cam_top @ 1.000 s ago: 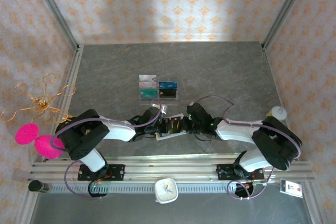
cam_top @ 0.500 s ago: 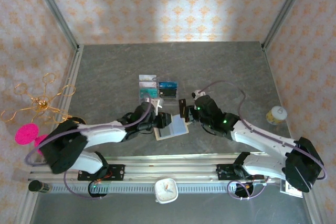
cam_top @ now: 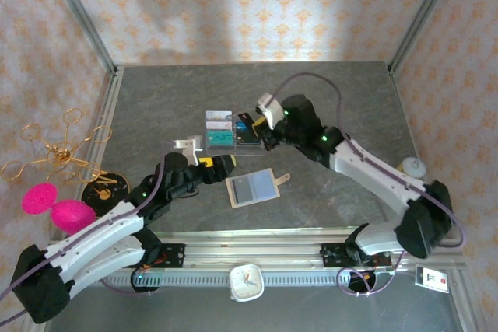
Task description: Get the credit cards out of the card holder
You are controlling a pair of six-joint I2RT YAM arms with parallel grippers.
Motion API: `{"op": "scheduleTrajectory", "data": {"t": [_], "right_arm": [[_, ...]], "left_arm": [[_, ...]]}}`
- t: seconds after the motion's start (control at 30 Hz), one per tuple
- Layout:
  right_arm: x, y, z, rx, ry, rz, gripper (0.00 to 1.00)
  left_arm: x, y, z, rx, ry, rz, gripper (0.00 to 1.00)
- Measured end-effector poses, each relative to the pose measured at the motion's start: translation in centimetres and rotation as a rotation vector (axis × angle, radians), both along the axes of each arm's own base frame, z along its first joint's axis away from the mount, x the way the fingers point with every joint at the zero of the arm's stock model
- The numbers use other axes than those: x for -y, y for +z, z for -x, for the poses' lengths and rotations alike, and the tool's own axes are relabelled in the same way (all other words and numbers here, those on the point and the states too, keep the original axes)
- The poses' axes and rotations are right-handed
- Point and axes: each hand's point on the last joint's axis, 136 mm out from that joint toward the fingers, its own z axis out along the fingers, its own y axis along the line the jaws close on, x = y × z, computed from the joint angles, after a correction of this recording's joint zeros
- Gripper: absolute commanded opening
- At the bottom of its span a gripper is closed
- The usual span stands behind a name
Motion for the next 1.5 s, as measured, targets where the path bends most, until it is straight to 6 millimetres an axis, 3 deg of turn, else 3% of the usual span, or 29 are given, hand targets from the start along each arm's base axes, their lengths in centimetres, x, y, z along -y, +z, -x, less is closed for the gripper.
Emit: {"op": "scheduleTrajectory", "data": {"t": [0.17, 0.3, 0.5, 0.67, 0.83, 1.07, 1.5], "right_arm": [[-3.3, -0.7, -2.8, 0.024, 0.162, 0.151, 0.0], [-4.1, -2.9, -3.8, 0.012, 0.269, 0.258, 0.0], [-2.9, -5.8, -3.6, -0.006, 0.394, 0.38, 0.0], [-2.1, -7.0, -3.5, -0.003, 0.461, 0.441, 0.0], [-2.1, -8.0, -4.7, 0.009, 0.494, 0.481, 0.0], [-1.6, -11.0, -5.4, -0.028, 0.504, 0.555, 0.0], [-1.4, -11.5, -6.8, -0.015, 0.473, 0.594, 0.0]], "left_arm": [[-1.8, 0.5, 0.1, 0.024, 0.069, -0.027, 0.99], [-3.0, 1.1, 0.0, 0.053, 0.122, -0.041, 0.99], [-4.2, 1.4, -0.2, 0.087, 0.169, -0.081, 0.99], [-4.9, 1.4, -0.5, 0.101, 0.205, -0.108, 0.99], [-5.4, 0.9, -0.6, 0.09, 0.23, -0.132, 0.99], [-5.9, 0.2, -0.5, 0.068, 0.245, -0.162, 0.99], [-6.0, -0.1, -0.5, 0.069, 0.242, -0.186, 0.99]]}}
